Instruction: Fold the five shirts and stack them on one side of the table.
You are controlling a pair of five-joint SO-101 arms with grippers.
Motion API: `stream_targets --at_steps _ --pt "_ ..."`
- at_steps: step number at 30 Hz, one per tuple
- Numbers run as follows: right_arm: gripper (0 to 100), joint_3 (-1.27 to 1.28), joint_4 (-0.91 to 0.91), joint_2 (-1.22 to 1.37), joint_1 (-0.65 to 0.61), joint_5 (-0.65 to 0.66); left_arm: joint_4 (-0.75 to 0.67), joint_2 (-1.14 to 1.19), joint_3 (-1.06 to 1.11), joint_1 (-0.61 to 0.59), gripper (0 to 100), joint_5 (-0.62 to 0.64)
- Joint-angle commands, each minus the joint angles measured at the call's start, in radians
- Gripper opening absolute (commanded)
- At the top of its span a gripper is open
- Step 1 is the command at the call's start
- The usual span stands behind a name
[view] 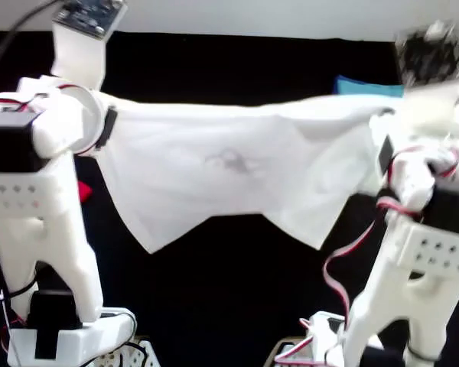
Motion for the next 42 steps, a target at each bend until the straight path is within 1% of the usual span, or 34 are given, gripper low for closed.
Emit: stream_targets --at_steps 1,4,7,13,18,24,28,33,35,37,42 --pt "0.5 -0.410 0.071 0.113 -0.005 -0.006 0.002 -0.042 -0.104 -0.028 1 0.009" --pt "0.5 -0.667 0.154 0.173 -0.005 -0.006 -0.002 -0.065 -0.163 -0.070 1 0.009" --pt "0.5 -0.846 0.180 0.200 -0.004 -0.006 -0.002 -0.093 -0.228 -0.093 1 0.009" --pt "0.5 -1.010 0.173 0.197 -0.002 -0.005 -0.002 -0.137 -0.320 -0.140 1 0.009" --pt "0.5 -1.129 0.246 0.171 -0.007 -0.009 -0.002 -0.189 -0.378 -0.174 1 0.009" --pt "0.5 -1.132 0.348 0.070 -0.007 -0.009 0.003 -0.262 -0.329 -0.168 1 0.009" --pt "0.5 -1.132 0.361 0.018 -0.008 -0.009 0.002 -0.318 -0.269 -0.168 1 0.009" --pt "0.5 -1.130 0.389 -0.013 -0.008 -0.014 0.002 -0.398 -0.260 -0.171 1 0.009" --pt "0.5 -1.112 0.389 0.010 -0.021 -0.052 0.003 -0.406 -0.255 -0.173 1 0.009" --pt "0.5 -1.052 0.386 0.036 -0.044 -0.083 0.003 -0.397 -0.202 -0.176 1 0.005" --pt "0.5 -0.866 0.341 0.120 -0.125 -0.110 -0.003 -0.344 0.036 -0.257 1 0.002"
